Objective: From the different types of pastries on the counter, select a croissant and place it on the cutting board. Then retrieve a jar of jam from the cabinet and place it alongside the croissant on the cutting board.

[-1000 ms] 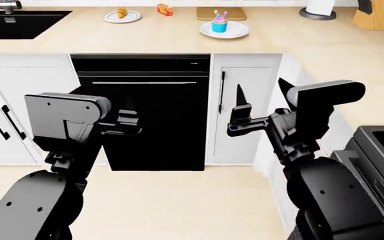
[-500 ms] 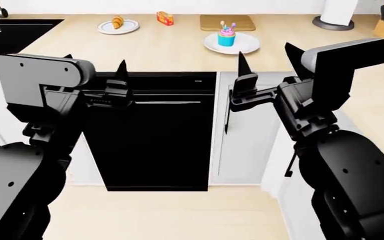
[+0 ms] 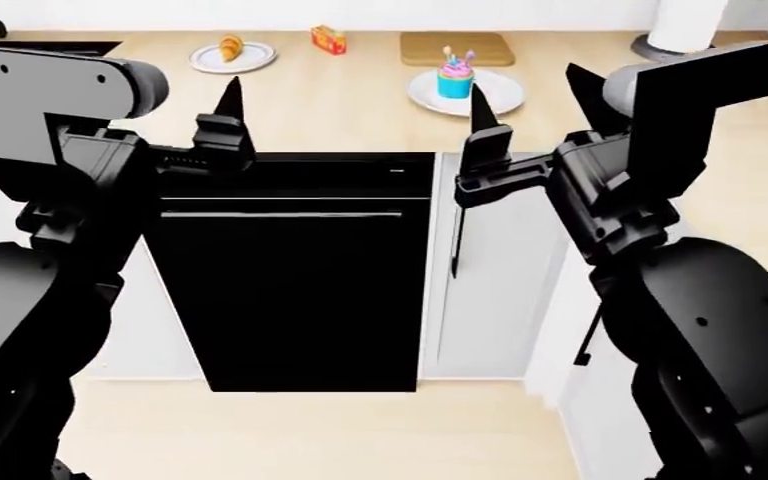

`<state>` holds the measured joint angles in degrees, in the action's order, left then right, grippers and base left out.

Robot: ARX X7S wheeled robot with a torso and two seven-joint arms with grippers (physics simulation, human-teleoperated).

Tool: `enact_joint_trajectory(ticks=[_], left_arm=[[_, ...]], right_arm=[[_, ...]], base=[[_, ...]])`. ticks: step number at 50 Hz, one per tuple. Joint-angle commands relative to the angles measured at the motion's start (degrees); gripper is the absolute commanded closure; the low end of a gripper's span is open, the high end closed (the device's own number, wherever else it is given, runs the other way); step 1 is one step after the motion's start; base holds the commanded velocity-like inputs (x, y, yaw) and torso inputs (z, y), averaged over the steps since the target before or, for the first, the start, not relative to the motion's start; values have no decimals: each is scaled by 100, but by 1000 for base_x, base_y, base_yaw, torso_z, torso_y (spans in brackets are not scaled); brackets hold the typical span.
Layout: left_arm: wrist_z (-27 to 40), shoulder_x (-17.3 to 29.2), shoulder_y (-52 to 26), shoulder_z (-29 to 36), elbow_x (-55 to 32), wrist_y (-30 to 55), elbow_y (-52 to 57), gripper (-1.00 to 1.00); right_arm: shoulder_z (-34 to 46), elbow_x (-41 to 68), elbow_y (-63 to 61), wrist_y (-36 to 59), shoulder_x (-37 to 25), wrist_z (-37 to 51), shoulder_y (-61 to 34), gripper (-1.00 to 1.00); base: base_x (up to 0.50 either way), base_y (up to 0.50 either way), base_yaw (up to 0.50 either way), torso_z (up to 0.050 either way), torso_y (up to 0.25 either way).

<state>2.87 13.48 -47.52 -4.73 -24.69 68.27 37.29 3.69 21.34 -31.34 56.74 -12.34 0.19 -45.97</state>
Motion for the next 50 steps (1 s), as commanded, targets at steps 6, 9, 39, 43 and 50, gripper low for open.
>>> enact_joint_trajectory(ticks=[6, 9, 39, 43, 50], left_arm=[[-180, 275, -1453, -27, -314, 854, -601, -100], [-212, 290, -1670, -76, -385, 1026, -725, -100], [-243, 639, -1418, 44, -396, 1041, -1209, -100], [-211, 645, -1479, -86, -414, 1048, -1184, -100], [-188, 648, -1551, -98, -449, 1074, -1145, -100]], right_arm=[[-284, 492, 574, 1042, -137, -214, -1355, -100], [-322, 600, 716, 1274, -200, -303, -1648, -100], [429, 507, 982, 1109, -876, -691, -1555, -100], [400, 506, 985, 1089, -850, -661, -1643, -100], [494, 498, 915, 1057, -907, -680, -1658, -100]], base=[[500, 0, 0, 0, 0], [500, 0, 0, 0, 0], [500, 0, 0, 0, 1], [500, 0, 0, 0, 0], [488, 144, 0, 0, 1]])
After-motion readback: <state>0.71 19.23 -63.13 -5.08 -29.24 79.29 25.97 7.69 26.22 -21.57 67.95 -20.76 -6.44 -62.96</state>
